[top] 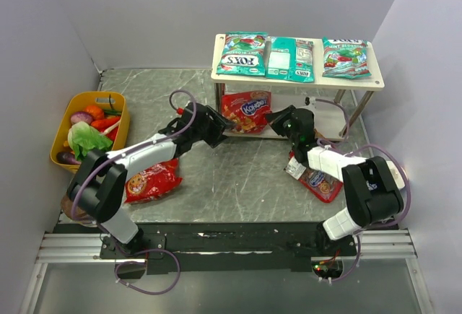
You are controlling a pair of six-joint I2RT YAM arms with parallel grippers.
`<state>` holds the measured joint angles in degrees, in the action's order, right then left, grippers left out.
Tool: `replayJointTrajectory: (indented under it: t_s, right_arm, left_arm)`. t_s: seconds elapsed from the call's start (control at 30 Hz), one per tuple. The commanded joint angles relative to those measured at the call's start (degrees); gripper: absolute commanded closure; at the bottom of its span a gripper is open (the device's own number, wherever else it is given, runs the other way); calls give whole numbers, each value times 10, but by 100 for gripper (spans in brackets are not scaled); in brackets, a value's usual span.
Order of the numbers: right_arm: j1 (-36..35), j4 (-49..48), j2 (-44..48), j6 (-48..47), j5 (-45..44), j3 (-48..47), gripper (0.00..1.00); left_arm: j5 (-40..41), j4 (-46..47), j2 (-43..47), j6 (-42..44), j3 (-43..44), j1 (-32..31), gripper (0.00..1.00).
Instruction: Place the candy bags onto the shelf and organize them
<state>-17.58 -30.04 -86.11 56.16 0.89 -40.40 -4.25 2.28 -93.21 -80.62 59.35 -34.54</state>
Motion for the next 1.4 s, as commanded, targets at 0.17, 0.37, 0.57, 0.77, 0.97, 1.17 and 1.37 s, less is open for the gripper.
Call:
replayJointTrajectory:
  t_s: [0.17,0.37,0.57,0.77,0.97,1.17,1.37]
  right_arm:
    - [4,-54,-24,18,-89,-51,100]
    - [4,-3,40,12,-155,-3,100]
    - [-8,60,83,-4,-111,33,88]
    - [-33,145,111,18,-85,70,40]
    - [-36,229,184,6,-90,65,41]
    - [-45,269,277,-31,-106,29,45]
    - [-45,197,175,-33,-88,-24,50]
  left_arm:
    - [37,-76,81,39,-29,-4,31]
    - [41,-104,109,74,-29,-4,30]
    - [79,-120,128,98,-26,-3,29]
    - [84,-121,131,111,-23,-3,28]
    - [81,-122,135,117,-24,-2,28]
    - [91,-127,154,123,-29,4,28]
    - [90,-142,175,137,-29,10,28]
